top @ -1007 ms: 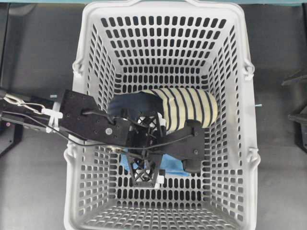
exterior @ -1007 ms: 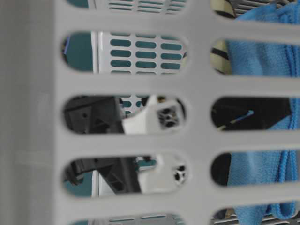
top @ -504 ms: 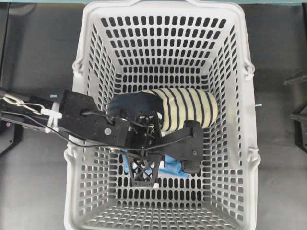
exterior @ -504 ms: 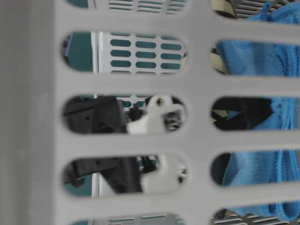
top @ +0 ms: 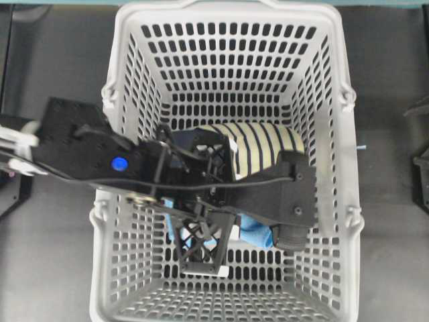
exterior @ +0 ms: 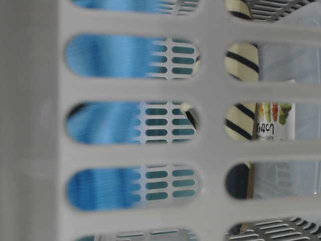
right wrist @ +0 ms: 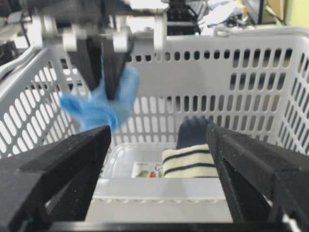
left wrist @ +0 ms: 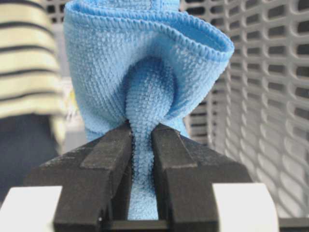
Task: Pick up the blue cloth from the shopping basket with the left arm.
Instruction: 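Lift the gripped blue cloth upward out of the basket with the left gripper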
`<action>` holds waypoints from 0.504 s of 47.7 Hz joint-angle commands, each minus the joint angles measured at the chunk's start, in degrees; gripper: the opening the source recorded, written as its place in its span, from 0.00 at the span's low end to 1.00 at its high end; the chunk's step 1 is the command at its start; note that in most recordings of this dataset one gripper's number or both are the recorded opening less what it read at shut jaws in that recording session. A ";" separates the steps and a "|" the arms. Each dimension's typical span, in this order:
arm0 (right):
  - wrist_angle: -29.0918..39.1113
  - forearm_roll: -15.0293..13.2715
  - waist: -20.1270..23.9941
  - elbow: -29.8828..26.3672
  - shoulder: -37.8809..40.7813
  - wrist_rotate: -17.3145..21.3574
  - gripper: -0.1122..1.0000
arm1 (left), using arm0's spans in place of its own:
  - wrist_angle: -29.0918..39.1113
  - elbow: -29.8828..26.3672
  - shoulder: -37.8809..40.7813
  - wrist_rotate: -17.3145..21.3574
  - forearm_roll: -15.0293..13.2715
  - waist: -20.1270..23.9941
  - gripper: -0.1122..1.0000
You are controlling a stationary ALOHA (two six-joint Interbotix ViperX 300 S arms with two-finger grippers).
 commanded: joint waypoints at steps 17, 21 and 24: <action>-1.49 0.00 0.00 -0.18 0.35 0.09 0.80 | 8.53 -9.76 -1.23 1.76 0.26 -0.09 0.19; -1.58 0.00 0.00 -0.18 0.35 0.09 0.80 | 8.53 -9.76 -1.14 1.85 0.26 -0.09 0.19; -1.49 0.00 -0.18 -0.18 0.35 0.09 0.80 | 8.61 -9.76 -1.23 1.85 0.26 -0.09 0.19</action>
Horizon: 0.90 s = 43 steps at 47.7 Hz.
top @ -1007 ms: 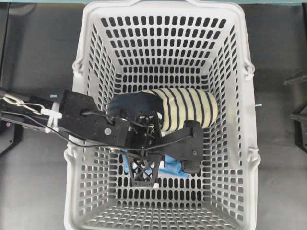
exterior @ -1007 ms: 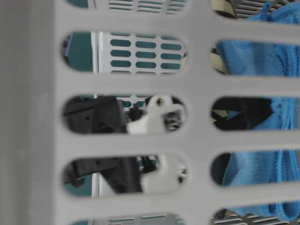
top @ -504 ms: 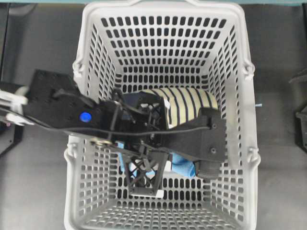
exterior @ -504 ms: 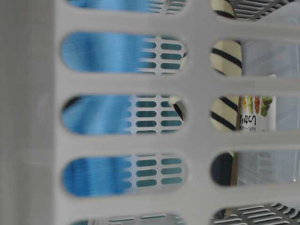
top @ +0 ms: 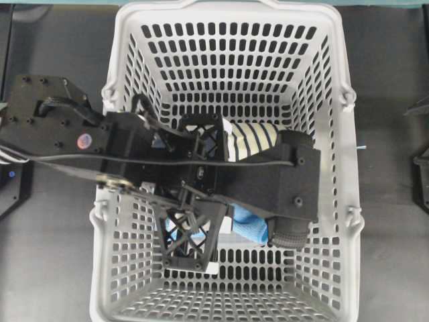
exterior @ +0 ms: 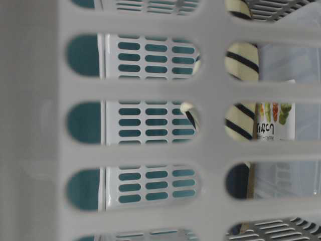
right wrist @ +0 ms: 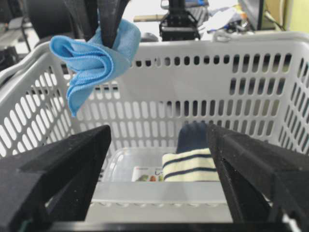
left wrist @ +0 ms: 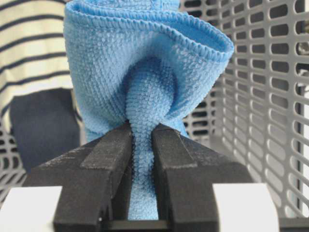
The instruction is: Pick up the blue cloth from the shopping basket with the left arm.
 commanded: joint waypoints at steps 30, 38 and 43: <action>-0.62 0.00 -0.18 -0.53 0.35 0.18 0.80 | -8.26 8.00 -5.80 -0.88 0.26 0.26 0.19; -1.67 0.00 -0.35 -0.44 0.44 0.18 0.80 | -13.10 13.62 -10.02 -0.97 0.26 0.09 0.19; -2.55 0.00 -0.53 -0.26 0.70 0.18 0.80 | -16.00 16.17 -11.69 -0.44 0.26 0.18 0.19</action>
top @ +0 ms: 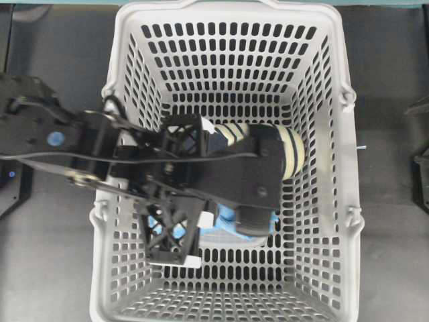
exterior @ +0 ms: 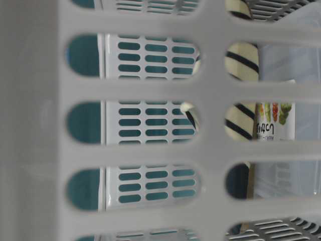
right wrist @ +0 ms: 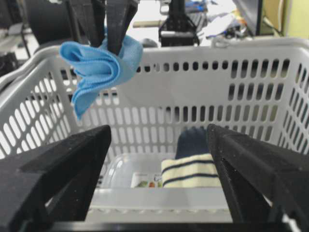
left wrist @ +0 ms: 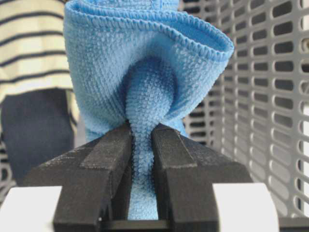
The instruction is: Pick up the blue cloth from the shopping basket with the left arm.
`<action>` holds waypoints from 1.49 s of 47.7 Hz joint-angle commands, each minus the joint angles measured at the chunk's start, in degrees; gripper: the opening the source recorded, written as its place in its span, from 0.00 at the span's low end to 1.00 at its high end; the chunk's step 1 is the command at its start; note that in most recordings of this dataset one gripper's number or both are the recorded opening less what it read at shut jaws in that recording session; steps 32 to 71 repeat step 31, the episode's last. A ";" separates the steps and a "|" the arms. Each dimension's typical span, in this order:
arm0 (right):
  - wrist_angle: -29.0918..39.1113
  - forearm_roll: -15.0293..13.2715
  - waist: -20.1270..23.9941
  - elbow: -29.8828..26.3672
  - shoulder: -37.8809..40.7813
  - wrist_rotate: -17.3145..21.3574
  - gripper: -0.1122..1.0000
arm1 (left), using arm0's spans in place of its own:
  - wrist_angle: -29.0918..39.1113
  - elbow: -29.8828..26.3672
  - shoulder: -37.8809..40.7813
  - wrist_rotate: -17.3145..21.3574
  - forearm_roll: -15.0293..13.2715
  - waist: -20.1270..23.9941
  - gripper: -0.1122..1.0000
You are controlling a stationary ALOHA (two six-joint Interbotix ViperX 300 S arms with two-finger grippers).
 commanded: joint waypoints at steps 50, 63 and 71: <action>-1.32 0.18 -0.70 -0.26 0.88 0.44 0.80 | -6.59 4.75 -5.27 0.62 0.26 0.00 0.19; -1.32 0.18 -0.70 -0.26 0.88 0.44 0.80 | -6.59 4.75 -5.27 0.62 0.26 0.00 0.19; -1.32 0.18 -0.70 -0.26 0.88 0.44 0.80 | -6.59 4.75 -5.27 0.62 0.26 0.00 0.19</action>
